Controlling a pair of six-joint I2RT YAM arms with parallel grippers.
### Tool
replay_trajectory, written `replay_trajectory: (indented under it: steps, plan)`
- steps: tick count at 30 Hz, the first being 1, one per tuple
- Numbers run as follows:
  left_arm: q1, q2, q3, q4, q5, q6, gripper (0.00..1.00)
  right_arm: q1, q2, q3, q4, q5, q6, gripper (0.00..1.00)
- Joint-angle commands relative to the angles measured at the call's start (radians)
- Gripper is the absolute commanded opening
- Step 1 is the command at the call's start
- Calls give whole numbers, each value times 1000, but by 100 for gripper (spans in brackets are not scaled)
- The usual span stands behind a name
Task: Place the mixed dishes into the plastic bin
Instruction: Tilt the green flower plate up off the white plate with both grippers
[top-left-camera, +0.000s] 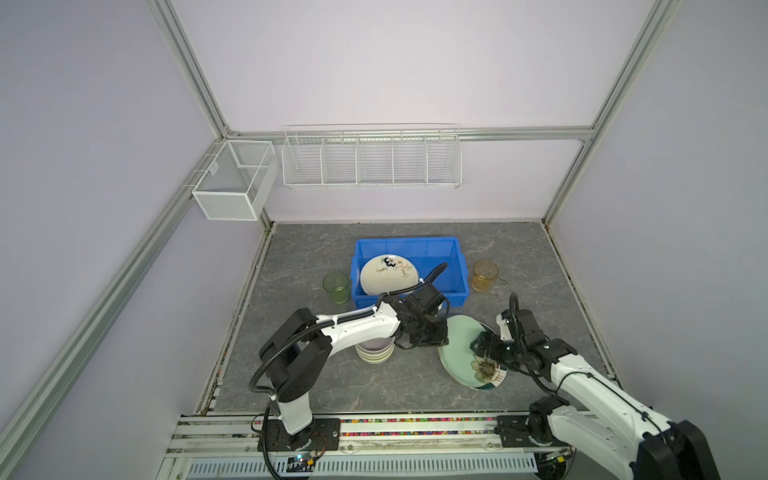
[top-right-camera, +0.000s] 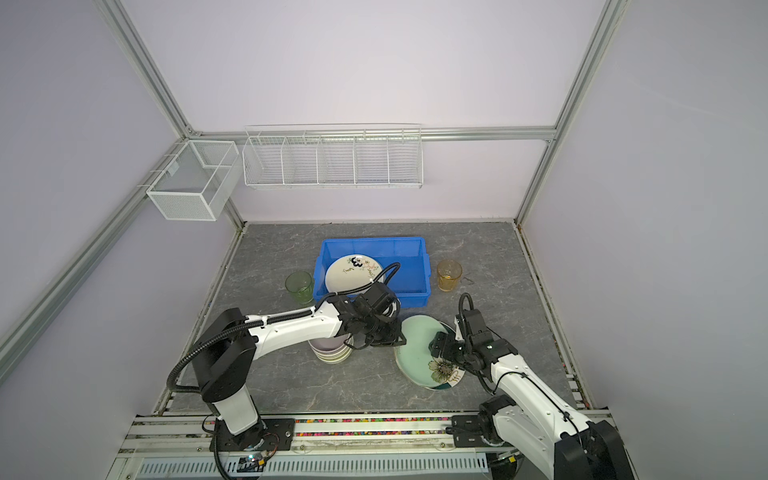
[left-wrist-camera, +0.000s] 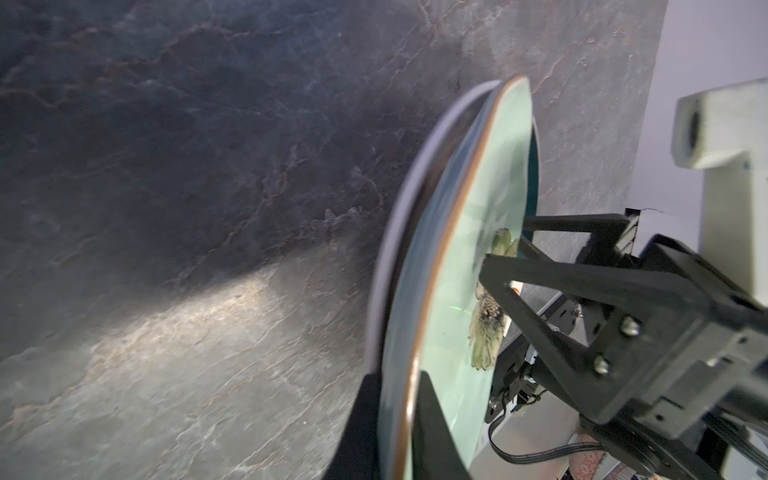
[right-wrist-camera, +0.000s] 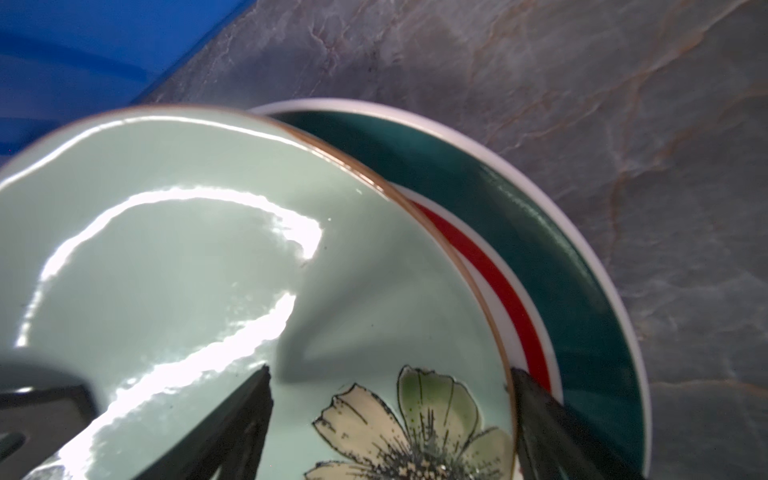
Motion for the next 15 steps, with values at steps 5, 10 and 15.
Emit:
replay_trajectory:
  steps: [5,10,15]
  plan:
    - [5,-25,22,-3,-13,22,0,9,3,53,-31,-27,-21,89]
    - [7,-32,20,1,-9,23,0,10,-1,72,-45,-28,-28,89]
    - [13,-49,17,8,2,16,0,8,-26,114,-89,-14,-47,89]
